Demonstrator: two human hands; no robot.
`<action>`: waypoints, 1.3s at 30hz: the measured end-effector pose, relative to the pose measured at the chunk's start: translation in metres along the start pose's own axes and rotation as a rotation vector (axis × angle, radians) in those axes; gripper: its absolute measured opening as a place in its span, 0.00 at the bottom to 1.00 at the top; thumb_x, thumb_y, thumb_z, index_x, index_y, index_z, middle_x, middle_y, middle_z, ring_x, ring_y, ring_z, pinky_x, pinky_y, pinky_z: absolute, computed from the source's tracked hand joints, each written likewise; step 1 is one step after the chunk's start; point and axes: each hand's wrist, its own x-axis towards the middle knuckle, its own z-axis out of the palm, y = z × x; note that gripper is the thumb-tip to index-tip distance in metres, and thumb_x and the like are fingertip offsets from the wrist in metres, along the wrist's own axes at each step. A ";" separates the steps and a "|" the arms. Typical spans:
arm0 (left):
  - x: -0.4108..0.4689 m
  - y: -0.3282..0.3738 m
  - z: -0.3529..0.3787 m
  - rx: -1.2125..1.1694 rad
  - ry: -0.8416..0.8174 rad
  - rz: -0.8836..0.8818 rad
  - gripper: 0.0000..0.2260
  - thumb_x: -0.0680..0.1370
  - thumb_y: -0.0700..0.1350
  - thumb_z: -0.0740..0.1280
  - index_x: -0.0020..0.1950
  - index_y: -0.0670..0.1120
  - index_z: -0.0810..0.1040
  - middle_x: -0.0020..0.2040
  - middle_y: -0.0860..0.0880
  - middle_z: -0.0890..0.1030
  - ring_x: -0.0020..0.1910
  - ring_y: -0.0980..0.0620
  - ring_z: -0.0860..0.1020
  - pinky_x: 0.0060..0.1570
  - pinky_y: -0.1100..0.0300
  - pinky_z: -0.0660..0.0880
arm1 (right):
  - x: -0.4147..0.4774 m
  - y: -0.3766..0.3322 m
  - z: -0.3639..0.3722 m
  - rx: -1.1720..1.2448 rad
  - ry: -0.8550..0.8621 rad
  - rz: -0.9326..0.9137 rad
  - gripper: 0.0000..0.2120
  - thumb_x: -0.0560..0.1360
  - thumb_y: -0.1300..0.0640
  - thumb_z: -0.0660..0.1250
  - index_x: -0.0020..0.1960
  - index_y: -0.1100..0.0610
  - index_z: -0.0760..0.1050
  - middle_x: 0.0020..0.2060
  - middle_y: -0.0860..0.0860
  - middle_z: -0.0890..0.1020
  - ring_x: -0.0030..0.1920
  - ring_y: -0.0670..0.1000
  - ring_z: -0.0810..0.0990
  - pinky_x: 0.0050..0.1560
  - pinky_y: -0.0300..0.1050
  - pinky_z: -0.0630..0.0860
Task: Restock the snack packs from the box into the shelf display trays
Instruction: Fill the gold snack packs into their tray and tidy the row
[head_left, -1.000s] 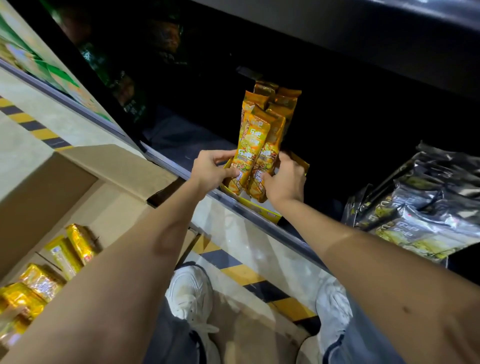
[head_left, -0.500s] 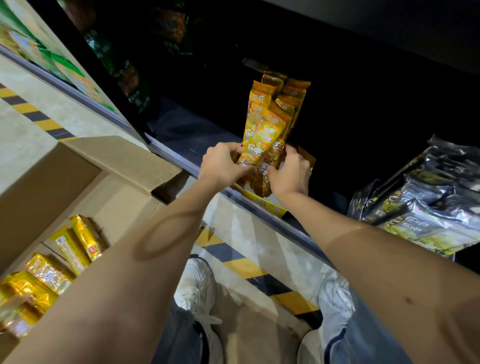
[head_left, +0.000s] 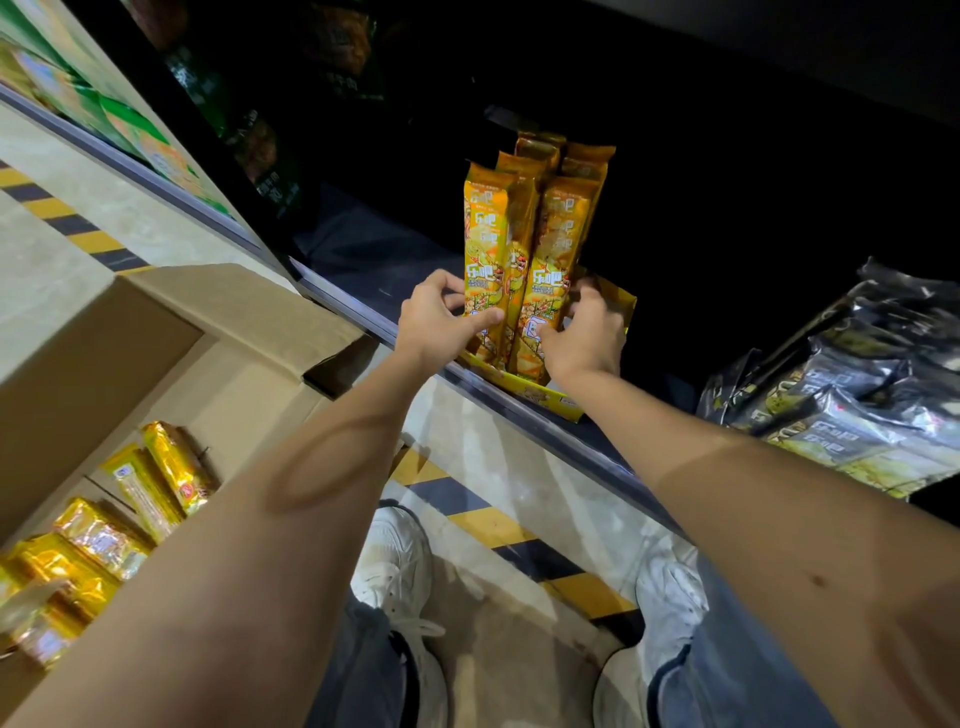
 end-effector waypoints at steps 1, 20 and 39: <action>0.000 0.000 -0.001 0.000 -0.025 -0.009 0.16 0.70 0.48 0.74 0.51 0.45 0.72 0.53 0.46 0.82 0.54 0.50 0.81 0.54 0.47 0.78 | 0.000 0.001 -0.001 -0.008 -0.012 -0.007 0.24 0.73 0.55 0.71 0.66 0.55 0.69 0.62 0.56 0.78 0.62 0.59 0.76 0.59 0.55 0.76; -0.072 0.054 -0.085 0.613 -0.042 0.136 0.36 0.73 0.56 0.70 0.76 0.48 0.59 0.72 0.46 0.69 0.71 0.44 0.67 0.66 0.51 0.66 | -0.062 -0.044 -0.071 -0.348 -0.120 -0.374 0.41 0.74 0.49 0.69 0.76 0.58 0.48 0.72 0.57 0.63 0.71 0.58 0.64 0.67 0.52 0.68; -0.335 0.039 -0.317 0.952 0.277 -0.175 0.41 0.74 0.59 0.67 0.78 0.48 0.47 0.78 0.46 0.52 0.76 0.47 0.57 0.70 0.49 0.63 | -0.280 -0.219 -0.072 -0.528 -0.445 -1.077 0.36 0.77 0.45 0.62 0.77 0.57 0.50 0.72 0.55 0.66 0.70 0.57 0.65 0.65 0.54 0.69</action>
